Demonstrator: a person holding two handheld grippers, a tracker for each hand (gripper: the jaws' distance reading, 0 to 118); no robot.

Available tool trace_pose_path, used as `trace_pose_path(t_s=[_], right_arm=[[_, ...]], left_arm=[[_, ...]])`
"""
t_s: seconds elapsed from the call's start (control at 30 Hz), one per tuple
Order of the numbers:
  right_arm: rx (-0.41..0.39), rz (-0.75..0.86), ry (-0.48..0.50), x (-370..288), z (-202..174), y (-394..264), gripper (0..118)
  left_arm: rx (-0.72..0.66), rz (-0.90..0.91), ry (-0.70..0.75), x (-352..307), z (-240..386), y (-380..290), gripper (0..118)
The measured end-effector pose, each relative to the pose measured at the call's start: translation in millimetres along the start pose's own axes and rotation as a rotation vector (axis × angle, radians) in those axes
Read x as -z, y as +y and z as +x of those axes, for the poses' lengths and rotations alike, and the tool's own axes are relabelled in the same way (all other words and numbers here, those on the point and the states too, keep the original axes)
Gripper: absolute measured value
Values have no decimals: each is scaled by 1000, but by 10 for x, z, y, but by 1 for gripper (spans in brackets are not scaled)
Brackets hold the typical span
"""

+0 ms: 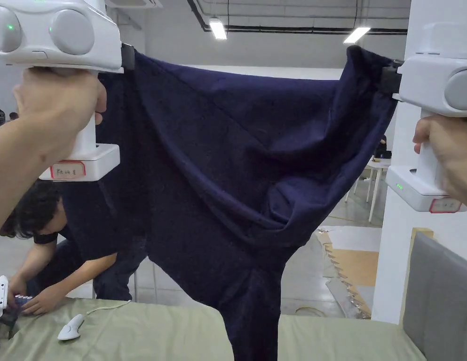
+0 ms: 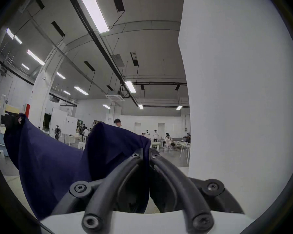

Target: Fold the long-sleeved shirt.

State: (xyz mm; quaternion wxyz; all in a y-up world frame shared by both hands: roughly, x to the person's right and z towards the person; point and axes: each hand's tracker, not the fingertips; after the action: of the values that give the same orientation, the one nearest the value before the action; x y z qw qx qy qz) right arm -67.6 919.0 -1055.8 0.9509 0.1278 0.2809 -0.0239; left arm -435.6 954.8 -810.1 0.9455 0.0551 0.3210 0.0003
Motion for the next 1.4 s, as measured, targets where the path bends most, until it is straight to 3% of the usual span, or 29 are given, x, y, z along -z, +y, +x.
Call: trace_pose_path(t_s=[0.13,0.27,0.37,0.43,0.47,0.53,0.67,0.77,0.93,1.07,1.1,1.17,1.27,1.3,1.33,1.37,1.4], right_arm=[[-11,-59,28,-14,1,-493,3],[39,-163,73,-215,106,-1194,3],[9,-241,90,-530,167,-1791,3],[18,-279,92,-862,182,-2201,3],[-20,-350,86,-1023,164,-2428,3],[23,-385,97,-1416,177,-2846,3],[-18,-526,110,-2272,150,-3663,3],[-2,-628,127,-2920,172,-4200,3],[-56,-706,198,-3980,189,-4633,3],[20,-775,246,-4564,314,-4787,3],[-2,-774,241,-4672,310,-4799,3],[13,-851,321,-4796,307,-4831,3],[-133,-881,360,-4897,216,-4810,4],[-164,-924,363,-4900,192,-4793,8],[-185,-902,352,-4918,194,-4800,28],[-217,-915,348,-4907,197,-4751,57],[-235,-933,311,-4891,207,-4669,90]], left_arm=[[58,-72,-15,169,-5,-477,14],[22,-174,-47,-59,-43,-1234,14],[10,-259,-81,-301,-128,-1881,14],[-33,-320,-105,-597,-159,-2357,14],[-41,-367,-120,-740,-184,-2631,14],[-12,-449,-117,-1015,-214,-3165,14],[-25,-634,-120,-1797,-241,-4167,14],[-14,-728,-116,-2391,-223,-4728,14],[-59,-849,-98,-3208,-339,-5283,14],[-31,-904,-85,-3676,-469,-5569,14],[-54,-932,-98,-3759,-470,-5612,14],[-35,-971,-94,-3858,-439,-5735,14],[-30,-1000,-109,-3840,-482,-5879,14],[-46,-1003,-99,-3841,-475,-5880,14],[-48,-998,-94,-3837,-465,-5858,22],[-31,-999,-71,-3812,-459,-5796,36],[-29,-995,-61,-3798,-446,-5716,62]])
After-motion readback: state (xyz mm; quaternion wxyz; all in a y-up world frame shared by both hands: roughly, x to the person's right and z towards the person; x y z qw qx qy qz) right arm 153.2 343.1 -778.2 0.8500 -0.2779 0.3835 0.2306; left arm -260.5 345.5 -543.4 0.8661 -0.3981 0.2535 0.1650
